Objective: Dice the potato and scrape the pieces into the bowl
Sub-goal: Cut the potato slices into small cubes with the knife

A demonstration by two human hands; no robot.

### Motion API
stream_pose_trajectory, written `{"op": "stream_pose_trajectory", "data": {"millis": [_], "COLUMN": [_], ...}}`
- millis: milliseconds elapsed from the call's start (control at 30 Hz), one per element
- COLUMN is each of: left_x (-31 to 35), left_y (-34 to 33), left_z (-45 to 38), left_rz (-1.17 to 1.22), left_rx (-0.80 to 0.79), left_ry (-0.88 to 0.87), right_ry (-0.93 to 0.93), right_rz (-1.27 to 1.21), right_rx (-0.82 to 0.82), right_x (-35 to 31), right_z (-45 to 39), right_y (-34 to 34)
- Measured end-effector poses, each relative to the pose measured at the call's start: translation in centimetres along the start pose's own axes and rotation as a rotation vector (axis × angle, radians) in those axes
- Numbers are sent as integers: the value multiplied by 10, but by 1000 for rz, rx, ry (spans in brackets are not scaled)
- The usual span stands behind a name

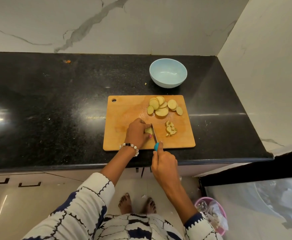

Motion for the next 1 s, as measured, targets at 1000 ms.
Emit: {"op": "stream_pose_trajectory", "data": {"millis": [1000], "left_x": [-8], "left_y": [1], "left_z": [7], "left_rz": [130], "left_rx": [63], "left_ry": [125], "right_ry": [-14], "right_rz": [26], "right_rx": [-19], "right_x": [-8], "right_z": [9], "right_y": [8]}}
Point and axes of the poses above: each hand's wrist, its own z-axis away from the middle knuckle, its own y-axis out of the back of the hand, x = y × z, the point moved 7 cm from there along -z, towards the middle knuckle, and after that the axes turned 11 degrees about -y, right-handed, at the moved point
